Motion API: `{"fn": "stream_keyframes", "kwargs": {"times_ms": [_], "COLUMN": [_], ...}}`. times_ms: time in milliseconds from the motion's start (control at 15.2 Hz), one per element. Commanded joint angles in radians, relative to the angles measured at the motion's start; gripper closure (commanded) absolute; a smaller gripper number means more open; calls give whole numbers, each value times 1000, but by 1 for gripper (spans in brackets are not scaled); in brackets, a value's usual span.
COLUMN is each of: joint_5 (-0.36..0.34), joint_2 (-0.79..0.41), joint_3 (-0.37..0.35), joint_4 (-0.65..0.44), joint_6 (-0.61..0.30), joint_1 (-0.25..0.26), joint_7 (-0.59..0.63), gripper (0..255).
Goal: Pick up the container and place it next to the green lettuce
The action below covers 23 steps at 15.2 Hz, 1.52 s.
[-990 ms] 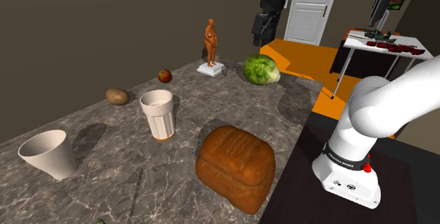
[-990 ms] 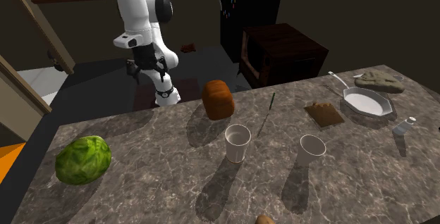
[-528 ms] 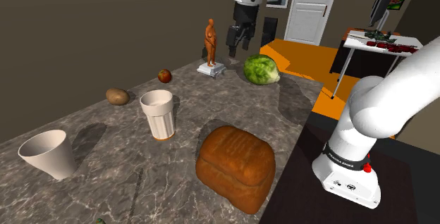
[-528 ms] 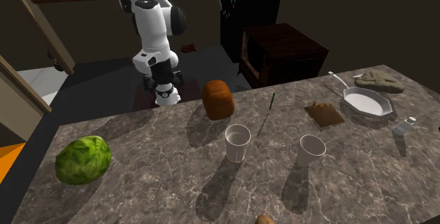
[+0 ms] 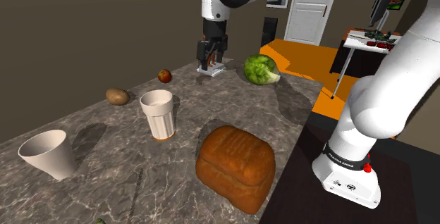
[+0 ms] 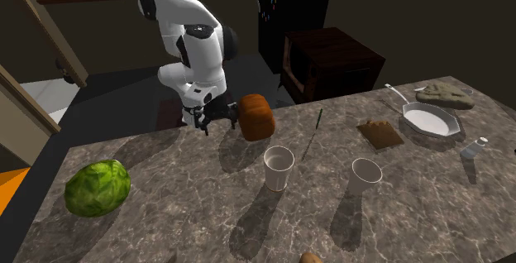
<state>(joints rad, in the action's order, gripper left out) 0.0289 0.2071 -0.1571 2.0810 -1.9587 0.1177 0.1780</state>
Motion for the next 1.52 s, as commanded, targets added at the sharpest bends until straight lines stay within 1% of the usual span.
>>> {"fn": "stream_keyframes", "kwargs": {"times_ms": [0, 396, 792, 858, 1320, 1452], "joint_5": [3, -8, -33, -34, -41, -41], "joint_2": [-66, -285, -517, -532, -562, -562], "joint_3": [-17, -57, -82, -83, -81, -81], "joint_4": [-48, -224, -451, -467, -407, -407], "joint_6": [-10, -28, -9, -6, -96, -96], "joint_1": [11, 44, 93, 96, 102, 102], "joint_7": [20, 73, 122, 124, 129, 129], "gripper": [0, 0, 0, 0, 0, 0]}}
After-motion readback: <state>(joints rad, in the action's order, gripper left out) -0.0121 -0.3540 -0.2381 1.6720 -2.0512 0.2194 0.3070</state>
